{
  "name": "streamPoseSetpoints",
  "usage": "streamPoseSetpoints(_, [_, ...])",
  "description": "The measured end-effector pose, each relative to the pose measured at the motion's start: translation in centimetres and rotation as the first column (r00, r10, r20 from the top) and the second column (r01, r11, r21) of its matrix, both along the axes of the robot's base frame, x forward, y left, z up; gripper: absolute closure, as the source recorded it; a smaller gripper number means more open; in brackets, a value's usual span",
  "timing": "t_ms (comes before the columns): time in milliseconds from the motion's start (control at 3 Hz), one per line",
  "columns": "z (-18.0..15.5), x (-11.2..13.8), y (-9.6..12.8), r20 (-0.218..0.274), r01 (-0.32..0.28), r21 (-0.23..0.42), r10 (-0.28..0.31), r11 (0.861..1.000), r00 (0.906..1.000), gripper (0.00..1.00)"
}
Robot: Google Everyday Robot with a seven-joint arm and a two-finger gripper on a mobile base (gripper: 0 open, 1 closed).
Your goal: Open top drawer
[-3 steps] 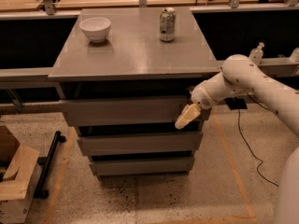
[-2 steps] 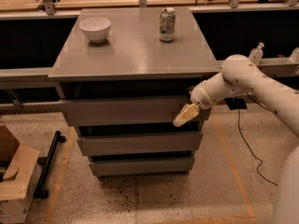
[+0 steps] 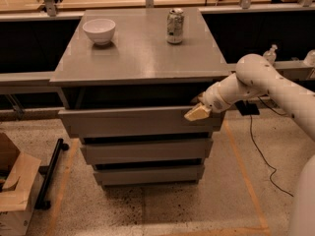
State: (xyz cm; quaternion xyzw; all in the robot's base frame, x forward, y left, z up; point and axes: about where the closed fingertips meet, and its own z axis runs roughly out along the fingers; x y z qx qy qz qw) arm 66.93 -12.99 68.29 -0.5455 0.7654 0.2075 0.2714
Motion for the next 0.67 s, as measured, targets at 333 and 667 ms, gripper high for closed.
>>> streamPoseSetpoints(333, [0.75,-0.01,0.00,0.000,0.000,0.000,0.000,1.000,1.0000,0.63])
streamPoseSetpoints(667, [0.91,-0.01,0.01,0.000,0.000,0.000,0.000,1.000,1.0000,0.40])
